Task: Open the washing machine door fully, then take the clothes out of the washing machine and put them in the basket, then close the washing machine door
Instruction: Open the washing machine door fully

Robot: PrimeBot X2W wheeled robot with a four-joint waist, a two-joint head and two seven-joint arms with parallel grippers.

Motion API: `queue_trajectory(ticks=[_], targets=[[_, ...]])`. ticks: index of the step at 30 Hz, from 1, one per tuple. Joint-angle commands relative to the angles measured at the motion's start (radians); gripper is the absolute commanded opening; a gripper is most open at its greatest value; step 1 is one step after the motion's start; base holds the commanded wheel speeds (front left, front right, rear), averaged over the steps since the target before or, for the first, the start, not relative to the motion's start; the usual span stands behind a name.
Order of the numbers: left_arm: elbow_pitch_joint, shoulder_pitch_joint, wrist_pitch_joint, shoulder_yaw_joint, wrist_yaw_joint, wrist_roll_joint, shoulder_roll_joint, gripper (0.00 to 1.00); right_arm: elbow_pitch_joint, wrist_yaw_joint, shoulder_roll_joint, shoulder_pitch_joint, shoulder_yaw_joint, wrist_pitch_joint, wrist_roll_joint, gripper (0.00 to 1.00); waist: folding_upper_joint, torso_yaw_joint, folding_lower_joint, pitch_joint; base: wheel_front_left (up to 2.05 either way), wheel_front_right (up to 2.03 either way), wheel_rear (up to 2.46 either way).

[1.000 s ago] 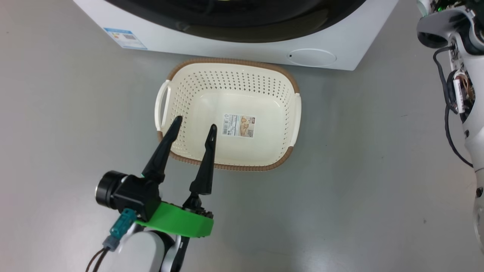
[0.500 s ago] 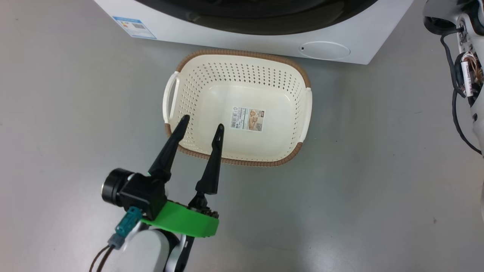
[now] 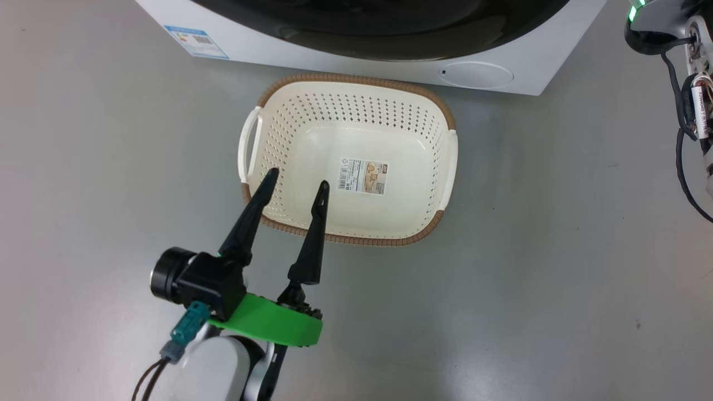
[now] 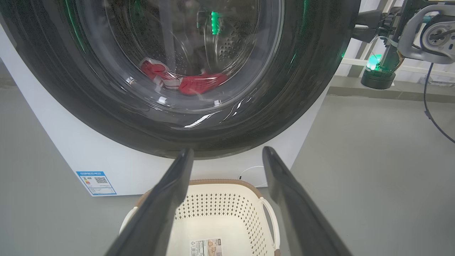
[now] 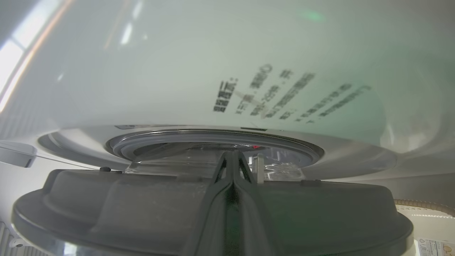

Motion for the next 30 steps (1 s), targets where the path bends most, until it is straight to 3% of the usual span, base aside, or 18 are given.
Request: queue_trajectory(ticks=[1, 22, 30], targets=[[-0.017, -0.007, -0.012, 0.027, 0.009, -0.002, 0.015, 1.00, -0.026, 0.001, 0.041, 0.005, 0.014, 0.023, 0.013, 0.00, 0.0000, -0.002, 0.0000, -0.002, 0.00, 0.00, 0.00], [0.023, 0.005, -0.012, 0.027, 0.008, -0.002, 0.015, 1.00, -0.092, 0.001, 0.060, 0.143, 0.023, 0.189, 0.048, 0.00, 0.0000, -0.033, 0.0000, -0.062, 0.00, 0.00, 0.00], [0.035, 0.015, -0.012, 0.027, 0.006, -0.004, 0.015, 1.00, -0.109, 0.001, 0.066, 0.176, 0.015, 0.189, 0.049, 0.00, 0.0000, -0.031, 0.0000, -0.081, 0.00, 0.00, 0.00]])
